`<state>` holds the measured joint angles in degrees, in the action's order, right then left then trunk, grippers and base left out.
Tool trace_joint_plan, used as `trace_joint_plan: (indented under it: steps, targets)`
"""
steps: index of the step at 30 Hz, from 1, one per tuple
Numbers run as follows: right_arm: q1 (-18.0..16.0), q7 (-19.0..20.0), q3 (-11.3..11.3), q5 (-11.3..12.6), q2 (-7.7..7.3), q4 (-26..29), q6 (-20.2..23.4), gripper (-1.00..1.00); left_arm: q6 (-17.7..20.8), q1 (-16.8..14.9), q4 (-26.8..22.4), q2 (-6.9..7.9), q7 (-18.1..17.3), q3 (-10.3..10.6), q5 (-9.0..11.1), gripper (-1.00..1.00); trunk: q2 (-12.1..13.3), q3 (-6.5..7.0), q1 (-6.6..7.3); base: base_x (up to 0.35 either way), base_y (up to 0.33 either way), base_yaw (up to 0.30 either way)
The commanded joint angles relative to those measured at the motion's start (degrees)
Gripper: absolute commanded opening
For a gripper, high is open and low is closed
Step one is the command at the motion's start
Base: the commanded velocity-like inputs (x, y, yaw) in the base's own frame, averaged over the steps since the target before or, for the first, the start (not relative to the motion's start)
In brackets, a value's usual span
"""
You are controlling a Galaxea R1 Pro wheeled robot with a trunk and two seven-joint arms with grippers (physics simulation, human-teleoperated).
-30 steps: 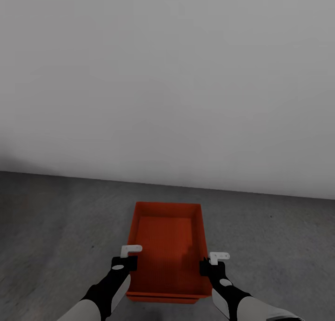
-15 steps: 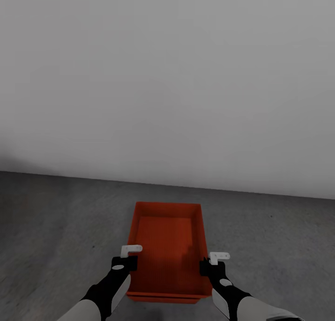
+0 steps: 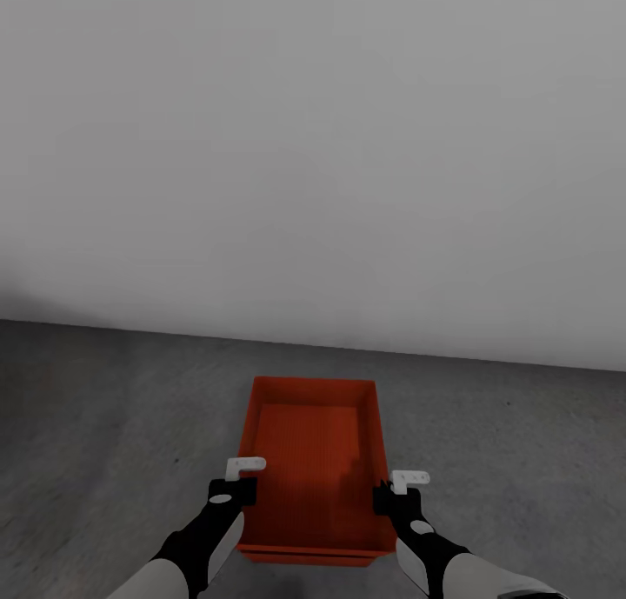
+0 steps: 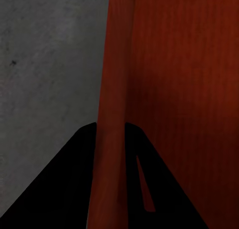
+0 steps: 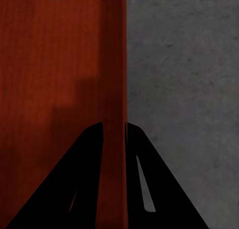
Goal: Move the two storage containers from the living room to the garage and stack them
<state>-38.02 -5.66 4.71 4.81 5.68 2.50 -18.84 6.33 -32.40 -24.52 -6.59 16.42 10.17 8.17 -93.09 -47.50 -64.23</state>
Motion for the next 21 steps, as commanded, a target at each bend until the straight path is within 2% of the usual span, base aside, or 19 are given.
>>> trace_joint_plan:
  steps: [1, 21]
  targets:
    - [-0.04, 0.22, -2.34, 0.29, -0.67, 0.13, -2.26, -1.00, 0.35, -0.02, 0.00, 0.16, 0.63, -2.17, 1.14, -1.00, -0.02, -0.04, 0.01, 0.000, 0.005, 0.000]
    - [-0.04, 0.22, -2.34, 0.29, -0.67, 0.13, -2.26, -1.00, 0.35, -0.01, -0.04, 0.17, 0.64, -2.17, 1.16, -1.00, -0.02, -0.04, 0.01, 0.000, 0.022, 0.000]
